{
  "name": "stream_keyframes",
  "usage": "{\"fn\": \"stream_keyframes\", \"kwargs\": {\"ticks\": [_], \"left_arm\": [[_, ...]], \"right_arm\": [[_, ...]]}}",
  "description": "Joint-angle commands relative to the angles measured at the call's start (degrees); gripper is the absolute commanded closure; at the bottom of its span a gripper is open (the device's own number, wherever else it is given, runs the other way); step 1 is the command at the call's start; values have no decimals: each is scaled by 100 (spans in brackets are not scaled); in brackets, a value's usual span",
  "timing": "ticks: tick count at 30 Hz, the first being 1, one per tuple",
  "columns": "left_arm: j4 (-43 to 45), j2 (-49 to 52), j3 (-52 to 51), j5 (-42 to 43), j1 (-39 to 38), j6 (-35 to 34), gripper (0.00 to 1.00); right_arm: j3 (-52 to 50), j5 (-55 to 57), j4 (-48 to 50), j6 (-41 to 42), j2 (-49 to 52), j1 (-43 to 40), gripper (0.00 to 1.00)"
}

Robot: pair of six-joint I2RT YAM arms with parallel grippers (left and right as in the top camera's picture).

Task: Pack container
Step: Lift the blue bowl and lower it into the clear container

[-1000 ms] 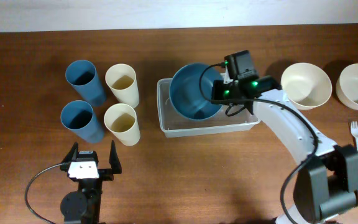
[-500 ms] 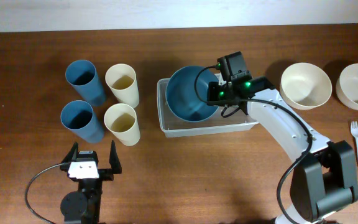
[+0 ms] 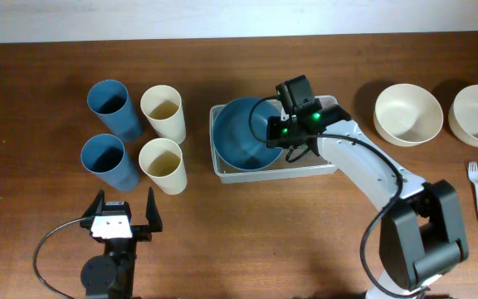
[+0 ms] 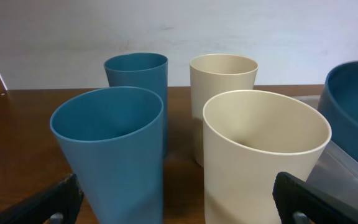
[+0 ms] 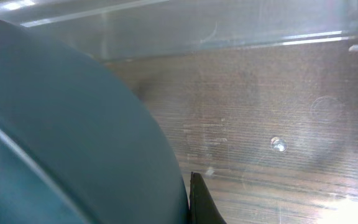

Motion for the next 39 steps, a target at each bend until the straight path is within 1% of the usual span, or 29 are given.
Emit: {"fn": "stream_keyframes", "kwargs": {"ticks": [1, 16, 19, 23, 26, 32, 34, 39], "left_arm": [[-28, -44, -20, -20, 33, 107, 0], [-28, -44, -20, -17, 33, 107, 0], [-28, -44, -20, -20, 33, 107, 0], [-28, -44, -20, -20, 33, 107, 0], [-28, -44, -20, -20, 33, 107, 0], [-28, -44, -20, -17, 33, 107, 0], [-28, -44, -20, -20, 33, 107, 0], [-28, -44, -20, -20, 33, 107, 0]], "right_arm": [[144, 79, 22, 50, 83, 42, 96], [146, 42, 35, 46, 83, 46, 95], [146, 42, 37, 46, 83, 46, 91], [146, 42, 31, 44, 83, 46, 76], [146, 44, 35, 44, 83, 46, 69], [184, 46, 33, 24, 70, 42, 67], [238, 48, 0, 24, 39, 39, 64], [612, 240, -402, 26, -208, -4, 61]]}}
